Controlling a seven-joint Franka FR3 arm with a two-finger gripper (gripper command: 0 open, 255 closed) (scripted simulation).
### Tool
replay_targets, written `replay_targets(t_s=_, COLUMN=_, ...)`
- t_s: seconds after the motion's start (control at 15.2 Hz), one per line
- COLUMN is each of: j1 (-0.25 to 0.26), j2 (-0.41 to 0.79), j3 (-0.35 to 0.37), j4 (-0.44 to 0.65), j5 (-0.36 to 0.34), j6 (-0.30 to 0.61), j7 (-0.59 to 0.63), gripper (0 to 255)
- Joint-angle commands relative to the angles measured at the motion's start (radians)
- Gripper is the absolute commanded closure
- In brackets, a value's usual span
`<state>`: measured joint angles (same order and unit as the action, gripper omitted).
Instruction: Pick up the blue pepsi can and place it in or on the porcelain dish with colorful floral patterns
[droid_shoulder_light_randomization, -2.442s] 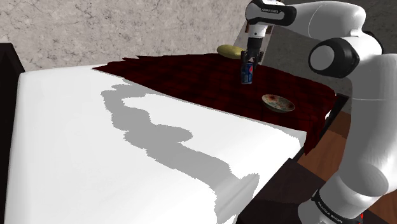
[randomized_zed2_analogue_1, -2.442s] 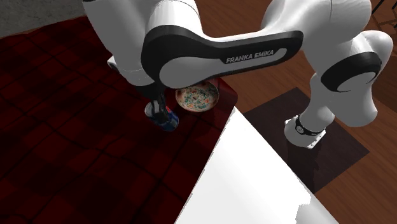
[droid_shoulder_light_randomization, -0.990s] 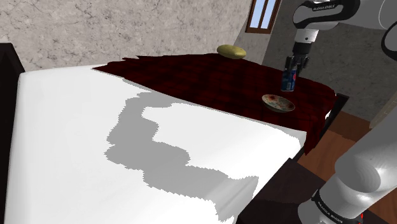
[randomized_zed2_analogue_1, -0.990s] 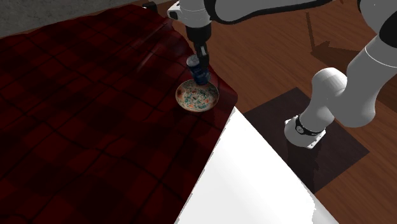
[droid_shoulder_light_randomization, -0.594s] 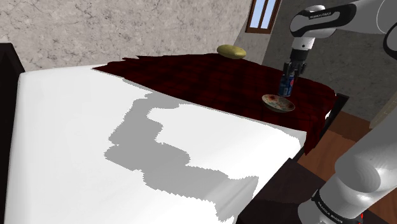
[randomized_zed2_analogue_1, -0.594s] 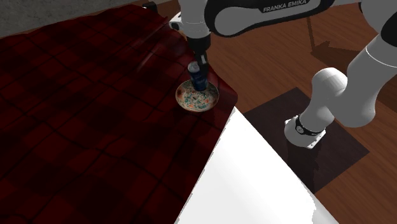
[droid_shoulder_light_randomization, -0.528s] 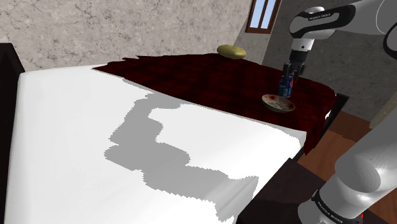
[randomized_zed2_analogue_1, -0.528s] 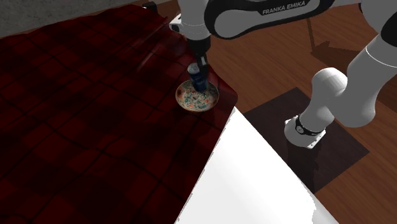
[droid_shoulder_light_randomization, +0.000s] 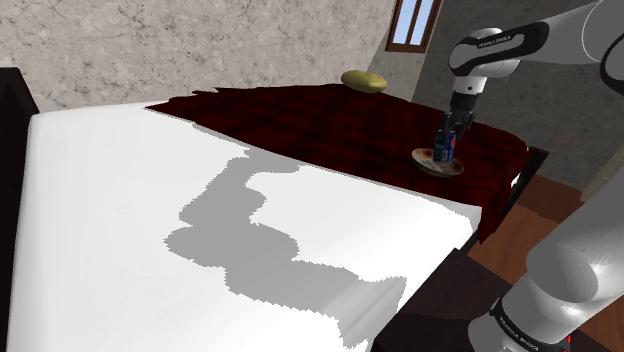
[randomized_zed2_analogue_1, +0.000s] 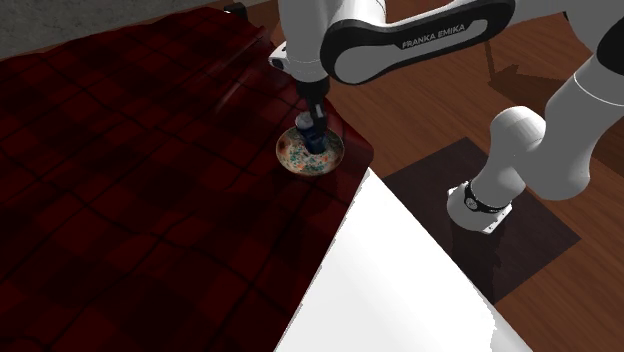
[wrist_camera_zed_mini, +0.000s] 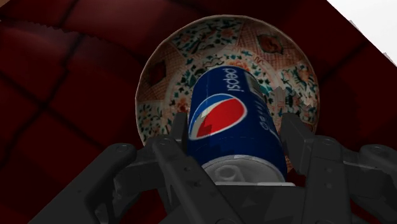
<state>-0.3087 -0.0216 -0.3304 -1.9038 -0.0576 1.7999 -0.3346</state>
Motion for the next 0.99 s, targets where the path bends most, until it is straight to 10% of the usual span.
replay_targets(t_s=0.0, j1=0.0, j2=0.003, j3=-0.001, j4=-0.007, j5=0.001, j6=0.011, j7=-0.001, gripper=255)
replay_targets(t_s=0.4, j1=0.0, j2=0.003, j3=-0.001, j4=-0.007, j5=0.001, j6=0.011, j7=-0.001, gripper=255)
replay_targets(t_s=0.46, j1=0.0, j2=0.003, j3=-0.001, j4=-0.007, j5=0.001, j6=0.011, j7=-0.001, gripper=0)
replay_targets(t_s=0.92, j1=0.001, j2=0.003, j3=0.001, j4=0.061, j5=0.002, j6=-0.057, j7=-0.001, gripper=0)
